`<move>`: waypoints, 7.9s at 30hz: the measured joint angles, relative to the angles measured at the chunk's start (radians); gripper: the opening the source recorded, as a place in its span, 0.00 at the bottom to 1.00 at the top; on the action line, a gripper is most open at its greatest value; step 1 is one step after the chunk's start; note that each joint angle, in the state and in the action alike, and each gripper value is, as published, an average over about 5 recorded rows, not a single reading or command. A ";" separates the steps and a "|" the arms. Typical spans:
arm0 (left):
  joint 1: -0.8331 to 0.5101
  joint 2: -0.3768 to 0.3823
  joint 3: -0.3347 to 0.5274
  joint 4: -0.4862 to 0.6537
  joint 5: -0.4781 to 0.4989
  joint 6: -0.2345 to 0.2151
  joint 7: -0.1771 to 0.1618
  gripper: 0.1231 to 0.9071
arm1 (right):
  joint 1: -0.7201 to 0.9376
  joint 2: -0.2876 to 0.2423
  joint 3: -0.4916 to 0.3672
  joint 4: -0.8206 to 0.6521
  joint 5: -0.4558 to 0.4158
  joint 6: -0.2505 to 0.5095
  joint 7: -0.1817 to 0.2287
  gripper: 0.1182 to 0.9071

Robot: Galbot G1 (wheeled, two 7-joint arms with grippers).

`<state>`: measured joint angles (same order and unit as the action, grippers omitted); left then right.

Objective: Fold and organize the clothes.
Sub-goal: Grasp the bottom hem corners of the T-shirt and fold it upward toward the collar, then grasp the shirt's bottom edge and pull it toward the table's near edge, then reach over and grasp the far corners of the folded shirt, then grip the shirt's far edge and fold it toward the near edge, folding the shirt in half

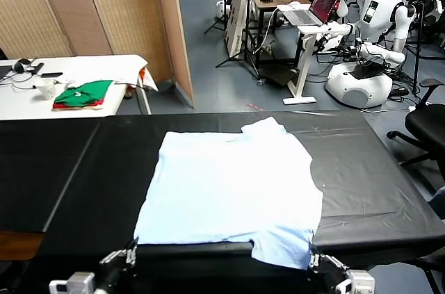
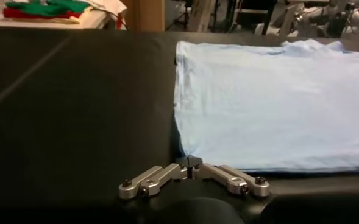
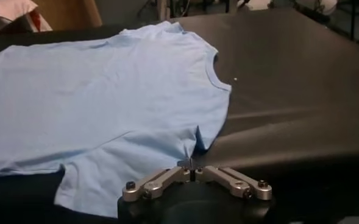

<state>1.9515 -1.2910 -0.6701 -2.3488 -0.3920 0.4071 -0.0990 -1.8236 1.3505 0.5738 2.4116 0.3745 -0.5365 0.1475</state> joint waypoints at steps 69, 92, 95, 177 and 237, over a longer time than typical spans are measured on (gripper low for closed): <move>-0.455 0.074 0.140 0.346 -0.051 -0.061 -0.009 1.00 | 0.307 -0.115 0.005 -0.352 0.095 0.075 -0.077 0.77; -0.369 0.089 0.113 0.277 0.065 -0.021 -0.036 0.03 | 0.235 -0.193 -0.029 -0.271 0.151 0.004 -0.007 0.05; -0.324 0.090 0.093 0.239 0.097 -0.015 -0.048 0.03 | 0.205 -0.208 -0.025 -0.239 0.151 -0.036 -0.002 0.05; -1.063 0.322 0.307 0.808 -0.404 0.257 -0.018 0.90 | 1.230 -0.087 -0.451 -1.044 0.146 -0.200 -0.067 0.55; -0.511 0.328 0.135 0.298 -0.095 0.288 -0.011 0.03 | 0.551 -0.280 -0.238 -0.344 -0.012 -0.200 -0.066 0.03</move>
<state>1.4407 -0.9625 -0.5353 -2.0503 -0.4868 0.6951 -0.1104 -1.2729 1.0708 0.3361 2.0675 0.3625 -0.7363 0.0818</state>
